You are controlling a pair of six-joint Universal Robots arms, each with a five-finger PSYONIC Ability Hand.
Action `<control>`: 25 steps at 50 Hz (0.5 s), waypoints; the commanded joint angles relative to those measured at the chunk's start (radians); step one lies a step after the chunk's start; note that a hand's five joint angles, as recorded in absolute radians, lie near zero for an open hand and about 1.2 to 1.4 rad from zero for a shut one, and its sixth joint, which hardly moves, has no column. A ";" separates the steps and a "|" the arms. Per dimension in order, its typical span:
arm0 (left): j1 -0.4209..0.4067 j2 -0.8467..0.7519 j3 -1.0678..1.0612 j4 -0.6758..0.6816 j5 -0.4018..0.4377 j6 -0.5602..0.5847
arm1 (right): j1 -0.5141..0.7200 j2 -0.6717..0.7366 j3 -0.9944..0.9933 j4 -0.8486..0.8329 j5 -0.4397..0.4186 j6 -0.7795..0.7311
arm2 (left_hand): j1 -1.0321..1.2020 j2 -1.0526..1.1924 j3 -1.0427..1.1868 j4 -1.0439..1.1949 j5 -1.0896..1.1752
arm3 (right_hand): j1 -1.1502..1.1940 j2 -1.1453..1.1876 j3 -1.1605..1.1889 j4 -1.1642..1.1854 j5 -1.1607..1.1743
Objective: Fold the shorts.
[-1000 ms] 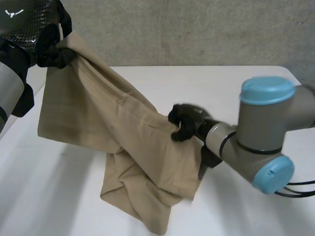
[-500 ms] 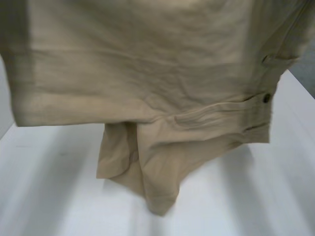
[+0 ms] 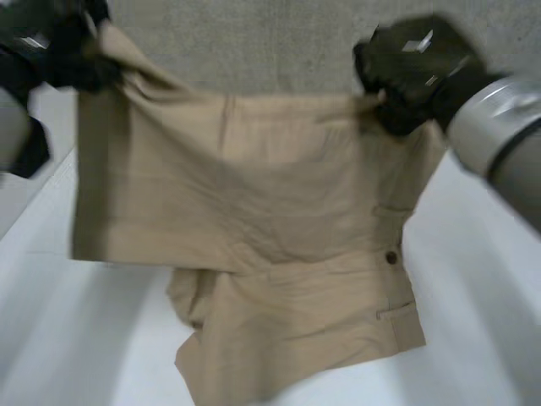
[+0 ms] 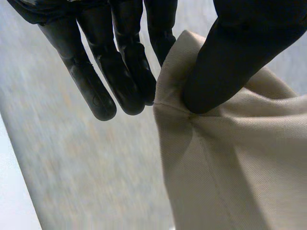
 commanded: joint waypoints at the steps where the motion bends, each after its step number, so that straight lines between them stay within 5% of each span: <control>1: 0.026 -0.337 0.132 0.147 0.005 0.008 | 0.006 0.242 -0.049 -0.203 0.020 -0.016 | 0.252 0.198 0.203 0.196 0.272 | 0.418 0.221 0.218 0.205 0.233; 13: 0.035 -0.712 0.441 0.409 0.028 0.140 | 0.009 0.509 -0.167 -0.747 0.089 -0.148 | 0.252 0.198 0.203 0.196 0.272 | 0.418 0.221 0.218 0.205 0.233; 14: 0.035 -0.729 0.450 0.423 0.033 0.143 | 0.009 0.525 -0.174 -0.777 0.085 -0.161 | 0.246 0.192 0.198 0.190 0.266 | 0.154 -0.042 -0.045 -0.058 -0.030; 15: 0.035 -0.746 0.459 0.438 0.039 0.145 | 0.011 0.555 -0.181 -0.816 0.080 -0.183 | -0.039 -0.092 -0.087 -0.094 -0.018 | -0.790 -0.987 -0.990 -1.003 -0.974; 16: 0.037 -0.772 0.470 0.455 0.054 0.143 | 0.011 0.565 -0.184 -0.832 0.083 -0.199 | -0.829 -0.883 -0.877 -0.885 -0.809 | -0.804 -1.001 -1.004 -1.017 -0.988; 17: 0.035 -0.782 0.470 0.465 0.062 0.143 | 0.011 0.575 -0.185 -0.837 0.082 -0.211 | -0.970 -1.024 -1.018 -1.026 -0.950 | -0.804 -1.001 -1.004 -1.017 -0.988; 25: 0.017 -0.785 0.405 0.494 0.068 0.146 | 0.009 0.523 -0.130 -0.782 0.088 -0.230 | -0.970 -1.024 -1.018 -1.026 -0.950 | -0.804 -1.001 -1.004 -1.017 -0.988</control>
